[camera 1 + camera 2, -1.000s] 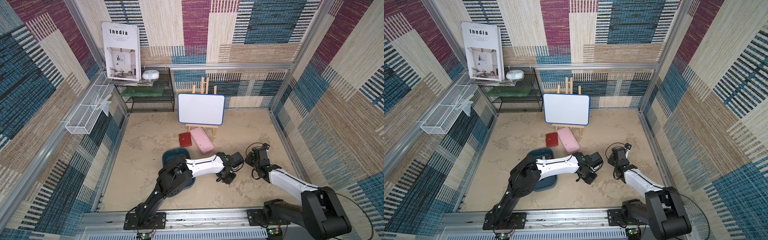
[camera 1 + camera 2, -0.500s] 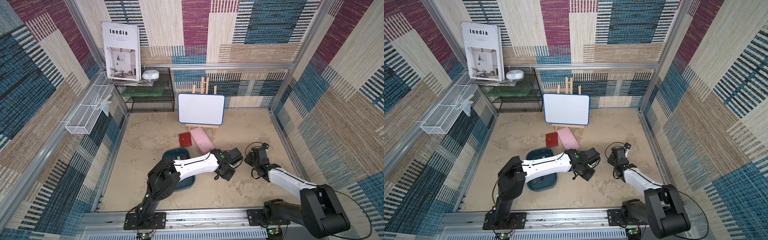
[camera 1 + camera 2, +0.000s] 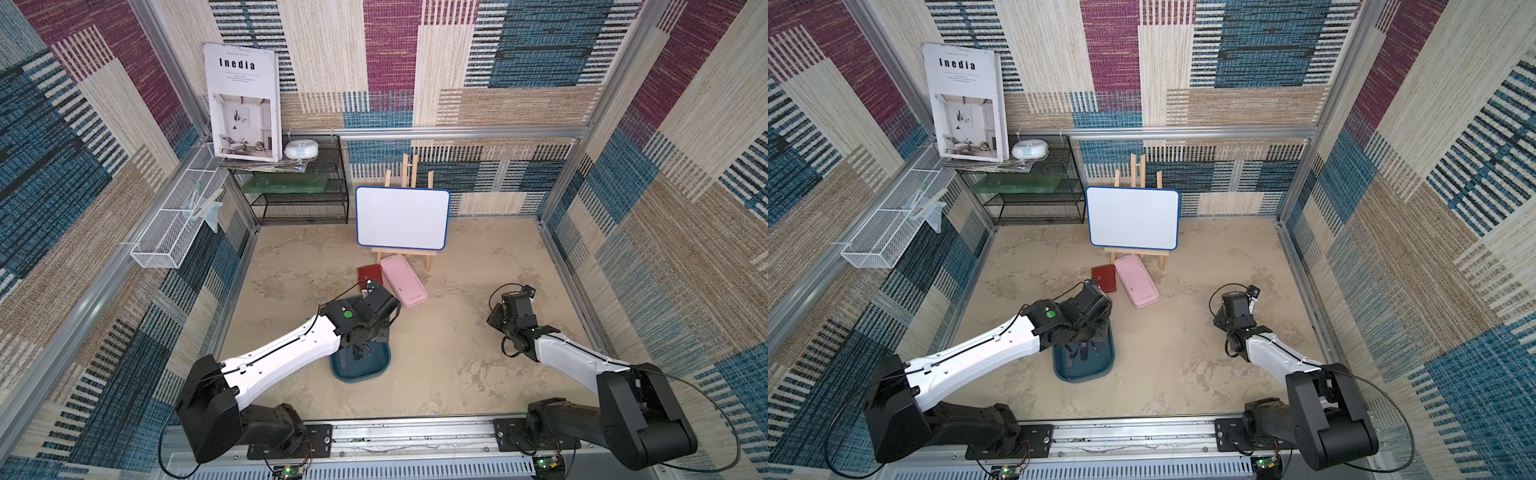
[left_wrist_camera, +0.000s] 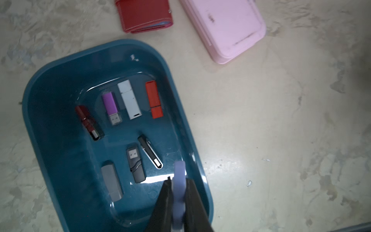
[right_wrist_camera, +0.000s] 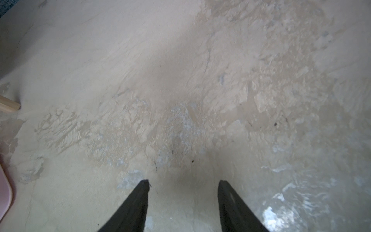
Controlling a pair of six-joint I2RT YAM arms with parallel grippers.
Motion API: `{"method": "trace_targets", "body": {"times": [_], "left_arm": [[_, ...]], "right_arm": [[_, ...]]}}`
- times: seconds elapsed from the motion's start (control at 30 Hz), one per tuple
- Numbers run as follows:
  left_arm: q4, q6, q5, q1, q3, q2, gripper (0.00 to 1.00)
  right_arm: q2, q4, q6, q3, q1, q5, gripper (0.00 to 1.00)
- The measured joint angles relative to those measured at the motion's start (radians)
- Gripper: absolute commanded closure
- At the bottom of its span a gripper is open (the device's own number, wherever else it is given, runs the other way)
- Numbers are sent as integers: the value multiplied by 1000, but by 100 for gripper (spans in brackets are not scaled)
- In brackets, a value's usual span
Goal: Put the usb flash drive into the storage box
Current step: Place the USB flash in the storage box.
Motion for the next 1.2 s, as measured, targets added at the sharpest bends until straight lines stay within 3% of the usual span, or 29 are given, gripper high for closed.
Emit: {"method": "trace_targets", "body": {"times": [0.3,0.83,1.03,1.2], "left_arm": [[126,-72,98,100,-116,55,100],[274,-161,154,111,-159,161,100],[300,-167,162,111,-171,176,81],[306,-171,177,111,-180,177,72]], "right_arm": [[35,-1,-3,20,0,-14,40],[62,-1,-6,26,0,-22,40],[68,-1,-6,27,0,-25,40],[72,-1,-6,31,0,-26,40]]}}
